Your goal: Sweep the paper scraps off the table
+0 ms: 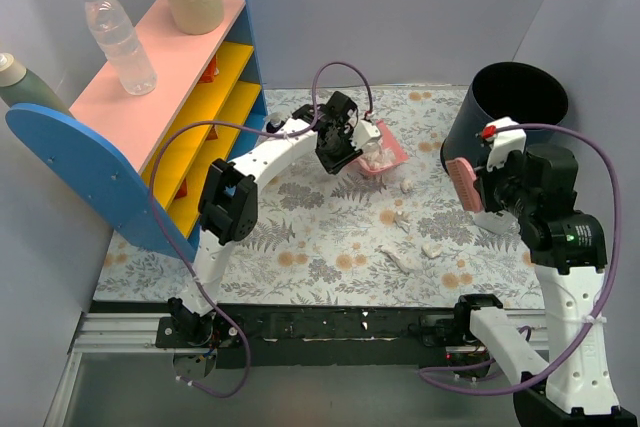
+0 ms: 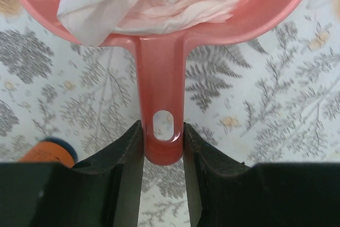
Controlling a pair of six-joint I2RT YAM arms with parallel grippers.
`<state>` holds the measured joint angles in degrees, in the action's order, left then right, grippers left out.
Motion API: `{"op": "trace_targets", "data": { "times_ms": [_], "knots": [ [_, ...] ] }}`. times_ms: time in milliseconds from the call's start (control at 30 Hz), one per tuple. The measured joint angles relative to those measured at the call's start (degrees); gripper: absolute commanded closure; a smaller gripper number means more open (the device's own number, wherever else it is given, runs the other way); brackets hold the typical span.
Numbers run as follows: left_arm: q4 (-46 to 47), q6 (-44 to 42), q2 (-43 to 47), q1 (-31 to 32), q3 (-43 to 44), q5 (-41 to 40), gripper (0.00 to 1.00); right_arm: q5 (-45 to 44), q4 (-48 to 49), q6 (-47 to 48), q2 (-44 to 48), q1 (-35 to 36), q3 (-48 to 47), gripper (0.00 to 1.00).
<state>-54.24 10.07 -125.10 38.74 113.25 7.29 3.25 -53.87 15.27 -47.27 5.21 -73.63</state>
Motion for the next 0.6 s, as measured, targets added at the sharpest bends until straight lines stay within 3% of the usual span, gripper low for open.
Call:
{"op": "trace_targets", "data": {
  "times_ms": [200,600],
  "knots": [
    [-3.0,-0.4,-7.8,0.0,14.1,-1.6,1.00,0.0,-2.5,1.4,2.0,0.0,5.2,0.99],
    [0.1,3.5,-8.0,0.7,16.9,-3.6,1.00,4.9,-4.2,7.5,7.2,0.0,15.0,0.99]
  ]
}}
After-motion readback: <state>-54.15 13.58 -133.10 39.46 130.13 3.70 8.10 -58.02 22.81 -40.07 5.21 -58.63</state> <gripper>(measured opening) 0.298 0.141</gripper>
